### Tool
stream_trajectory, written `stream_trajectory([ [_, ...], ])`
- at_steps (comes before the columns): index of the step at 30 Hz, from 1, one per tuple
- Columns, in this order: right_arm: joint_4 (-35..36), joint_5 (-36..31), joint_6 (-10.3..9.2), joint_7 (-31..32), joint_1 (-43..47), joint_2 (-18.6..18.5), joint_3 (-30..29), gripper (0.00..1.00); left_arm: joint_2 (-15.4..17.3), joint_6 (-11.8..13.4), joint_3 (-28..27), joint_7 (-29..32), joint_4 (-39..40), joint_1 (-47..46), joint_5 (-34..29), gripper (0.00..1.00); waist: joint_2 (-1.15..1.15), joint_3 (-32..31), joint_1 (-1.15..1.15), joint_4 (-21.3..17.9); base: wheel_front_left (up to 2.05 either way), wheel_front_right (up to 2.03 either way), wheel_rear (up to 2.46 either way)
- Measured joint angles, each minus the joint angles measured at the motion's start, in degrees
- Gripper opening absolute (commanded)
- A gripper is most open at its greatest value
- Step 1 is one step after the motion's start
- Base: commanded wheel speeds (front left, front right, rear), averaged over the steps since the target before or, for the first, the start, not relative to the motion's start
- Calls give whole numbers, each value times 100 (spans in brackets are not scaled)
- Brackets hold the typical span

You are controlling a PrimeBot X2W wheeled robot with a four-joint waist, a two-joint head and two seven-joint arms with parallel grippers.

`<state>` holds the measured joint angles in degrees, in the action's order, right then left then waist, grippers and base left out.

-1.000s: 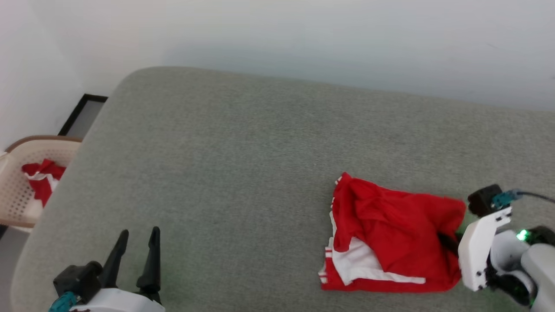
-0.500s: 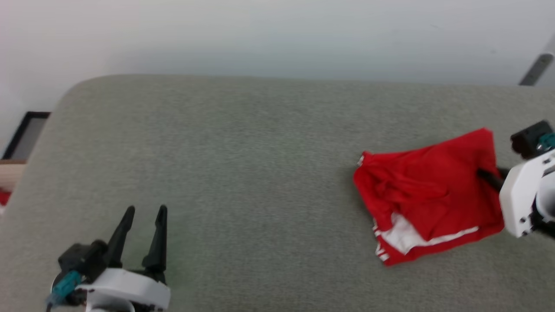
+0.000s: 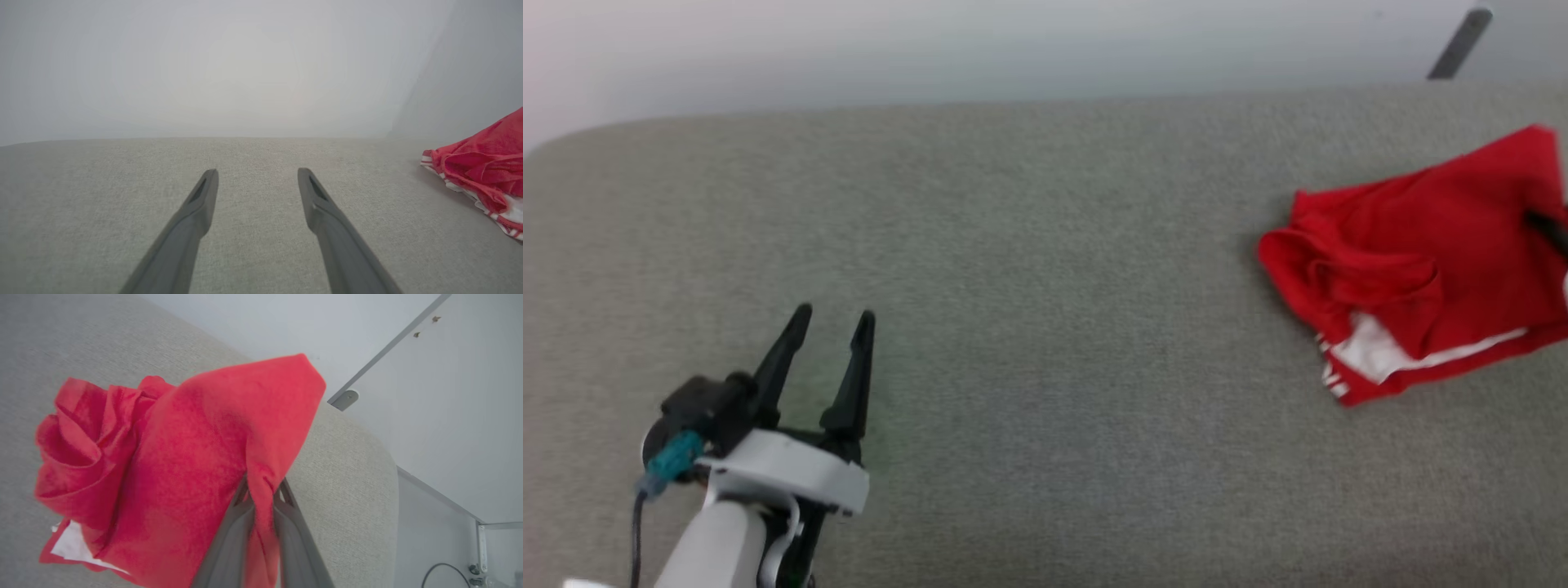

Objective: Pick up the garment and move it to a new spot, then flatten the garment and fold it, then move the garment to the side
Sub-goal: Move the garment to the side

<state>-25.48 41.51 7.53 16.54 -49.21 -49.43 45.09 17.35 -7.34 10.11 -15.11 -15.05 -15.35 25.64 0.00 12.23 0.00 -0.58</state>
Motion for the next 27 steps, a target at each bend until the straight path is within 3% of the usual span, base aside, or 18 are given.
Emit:
stream_trajectory([
  [18, -1047, -636, 0, -959, -1100, -592, 309, 0, 404, 0, 619, -2, -99, -1092, 124, 100, 0, 1091, 0, -669, 0, 0, 0],
  [27, -1906, -1236, 0, -1393, -1358, -624, 282, 0, 544, 0, 779, -3, -57, -1330, 112, 100, 0, 1629, 0, -879, 0, 0, 0],
])
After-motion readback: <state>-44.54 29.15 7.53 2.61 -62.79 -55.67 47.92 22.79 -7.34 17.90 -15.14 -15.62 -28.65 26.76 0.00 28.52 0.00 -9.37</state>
